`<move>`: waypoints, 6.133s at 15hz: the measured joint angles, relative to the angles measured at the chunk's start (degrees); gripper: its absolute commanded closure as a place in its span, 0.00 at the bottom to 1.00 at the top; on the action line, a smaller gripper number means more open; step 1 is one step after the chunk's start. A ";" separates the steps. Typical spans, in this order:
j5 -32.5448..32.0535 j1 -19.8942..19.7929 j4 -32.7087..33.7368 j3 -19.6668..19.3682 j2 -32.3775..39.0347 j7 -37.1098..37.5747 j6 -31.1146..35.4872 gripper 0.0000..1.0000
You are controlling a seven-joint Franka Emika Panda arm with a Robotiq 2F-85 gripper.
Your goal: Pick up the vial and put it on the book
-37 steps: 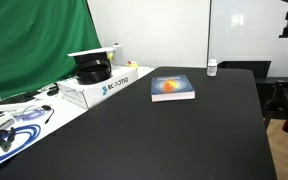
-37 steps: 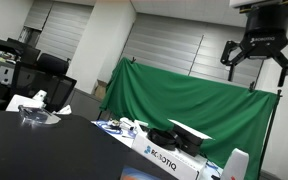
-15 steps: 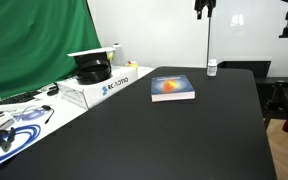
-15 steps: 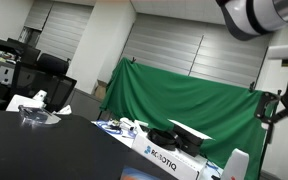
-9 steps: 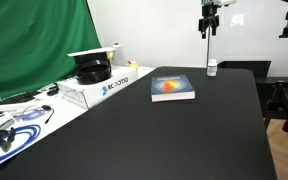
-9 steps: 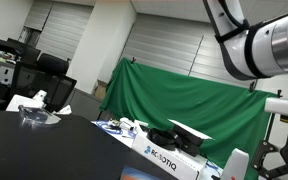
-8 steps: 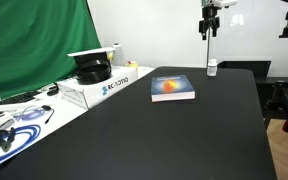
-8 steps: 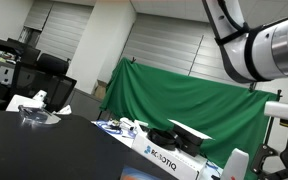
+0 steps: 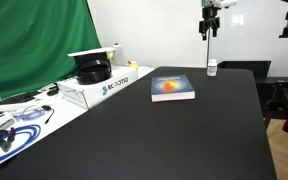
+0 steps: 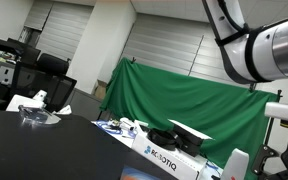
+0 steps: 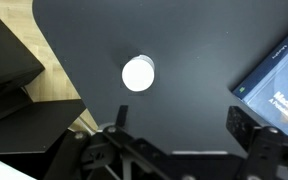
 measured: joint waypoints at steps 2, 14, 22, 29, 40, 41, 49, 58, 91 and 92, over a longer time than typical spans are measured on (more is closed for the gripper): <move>-0.05 -0.06 -0.01 0.09 0.01 -0.07 0.00 0.00; 0.70 -3.56 -0.11 2.32 3.94 -0.22 5.19 0.00; 0.82 -6.31 -0.04 3.73 7.92 -0.23 9.76 0.00; 1.34 -9.34 0.13 5.45 10.75 -0.23 11.73 0.00; 3.02 -13.53 2.08 9.34 14.62 -0.84 15.62 0.40; 3.02 -13.70 2.30 9.50 14.90 -0.86 15.66 0.47; 2.32 -13.28 3.53 9.39 15.81 -0.43 15.34 0.80; 2.02 -10.11 4.57 10.88 12.95 -0.14 15.16 0.80; 2.46 7.22 -24.57 17.40 -9.59 -5.49 22.98 0.00; 2.90 7.03 -24.64 17.14 -11.43 -6.03 21.26 0.00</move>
